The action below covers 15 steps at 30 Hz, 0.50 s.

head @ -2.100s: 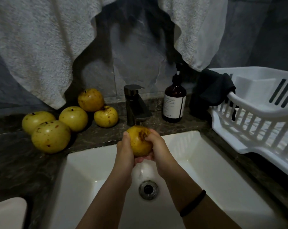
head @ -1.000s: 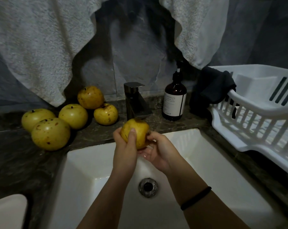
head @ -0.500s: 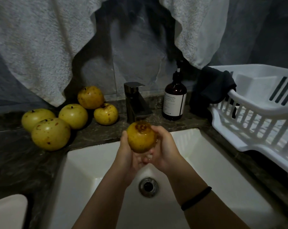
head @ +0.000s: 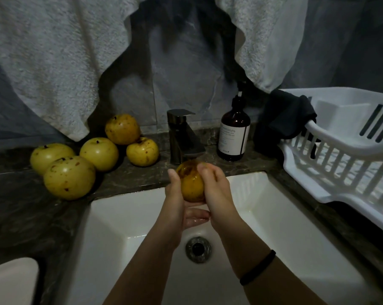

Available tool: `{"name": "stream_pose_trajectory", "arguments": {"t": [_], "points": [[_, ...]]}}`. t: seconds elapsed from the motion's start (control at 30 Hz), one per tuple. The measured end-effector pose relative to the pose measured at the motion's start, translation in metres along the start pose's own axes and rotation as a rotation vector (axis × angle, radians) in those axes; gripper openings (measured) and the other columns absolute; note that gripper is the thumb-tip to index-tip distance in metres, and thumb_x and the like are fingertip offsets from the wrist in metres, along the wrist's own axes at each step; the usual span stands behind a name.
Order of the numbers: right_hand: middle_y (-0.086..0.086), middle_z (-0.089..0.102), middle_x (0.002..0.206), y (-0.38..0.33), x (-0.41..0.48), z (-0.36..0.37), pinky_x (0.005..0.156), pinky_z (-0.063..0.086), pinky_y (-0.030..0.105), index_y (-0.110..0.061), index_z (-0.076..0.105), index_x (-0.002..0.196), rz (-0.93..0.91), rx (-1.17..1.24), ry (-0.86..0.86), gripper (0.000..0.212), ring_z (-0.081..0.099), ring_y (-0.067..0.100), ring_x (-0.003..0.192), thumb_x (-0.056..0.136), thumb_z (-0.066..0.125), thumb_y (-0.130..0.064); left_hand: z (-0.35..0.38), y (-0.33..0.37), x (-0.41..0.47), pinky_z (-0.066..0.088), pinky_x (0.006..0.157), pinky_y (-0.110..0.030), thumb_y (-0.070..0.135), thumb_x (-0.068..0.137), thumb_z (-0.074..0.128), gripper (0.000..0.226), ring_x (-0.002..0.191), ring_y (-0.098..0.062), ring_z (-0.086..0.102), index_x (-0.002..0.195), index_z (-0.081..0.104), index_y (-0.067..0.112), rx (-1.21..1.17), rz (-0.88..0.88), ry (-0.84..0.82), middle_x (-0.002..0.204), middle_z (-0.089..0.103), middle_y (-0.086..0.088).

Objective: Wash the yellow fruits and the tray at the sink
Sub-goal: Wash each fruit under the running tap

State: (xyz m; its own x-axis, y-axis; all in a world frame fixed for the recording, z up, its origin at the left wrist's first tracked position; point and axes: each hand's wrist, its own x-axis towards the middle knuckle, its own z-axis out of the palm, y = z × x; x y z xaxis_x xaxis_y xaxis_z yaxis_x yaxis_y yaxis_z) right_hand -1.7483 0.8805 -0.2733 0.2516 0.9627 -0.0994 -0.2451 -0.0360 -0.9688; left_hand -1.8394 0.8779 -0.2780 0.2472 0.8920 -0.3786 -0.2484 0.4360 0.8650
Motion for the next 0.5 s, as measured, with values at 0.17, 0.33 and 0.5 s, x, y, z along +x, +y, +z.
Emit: {"name": "stream_pose_trajectory", "arguments": {"t": [0.17,0.33,0.5], "points": [[-0.016,0.046,0.105,0.001,-0.002,0.0,0.071,0.048,0.022,-0.036,0.044,0.121,-0.154,-0.128,-0.031,0.038,0.051,0.007,0.094,0.087,0.063,-0.035,-0.002,0.004,-0.001,0.058,0.075,-0.05,0.067,0.087,0.039,0.064,0.093,-0.04,0.067,0.138,0.035,0.029,0.034,0.066,0.077,0.113,0.063,-0.015],[-0.003,0.054,0.113,-0.004,-0.001,-0.003,0.081,0.054,0.03,-0.027,0.056,0.114,-0.107,0.011,-0.062,0.029,0.056,0.013,0.103,0.089,0.058,-0.04,0.0,0.012,-0.008,0.054,0.056,-0.032,0.066,0.091,0.031,0.067,0.069,-0.021,0.063,0.116,0.052,0.008,-0.101,-0.075,0.049,0.089,0.068,-0.019],[0.007,0.059,0.12,-0.001,0.001,0.003,0.093,0.052,0.048,-0.033,0.059,0.109,0.078,0.128,-0.13,0.046,0.062,0.026,0.108,0.071,0.062,-0.058,-0.001,0.01,-0.009,0.046,0.047,-0.021,0.068,0.091,0.024,0.077,0.034,-0.012,0.053,0.12,0.055,0.004,-0.114,-0.13,-0.048,0.071,0.063,-0.014]]}}
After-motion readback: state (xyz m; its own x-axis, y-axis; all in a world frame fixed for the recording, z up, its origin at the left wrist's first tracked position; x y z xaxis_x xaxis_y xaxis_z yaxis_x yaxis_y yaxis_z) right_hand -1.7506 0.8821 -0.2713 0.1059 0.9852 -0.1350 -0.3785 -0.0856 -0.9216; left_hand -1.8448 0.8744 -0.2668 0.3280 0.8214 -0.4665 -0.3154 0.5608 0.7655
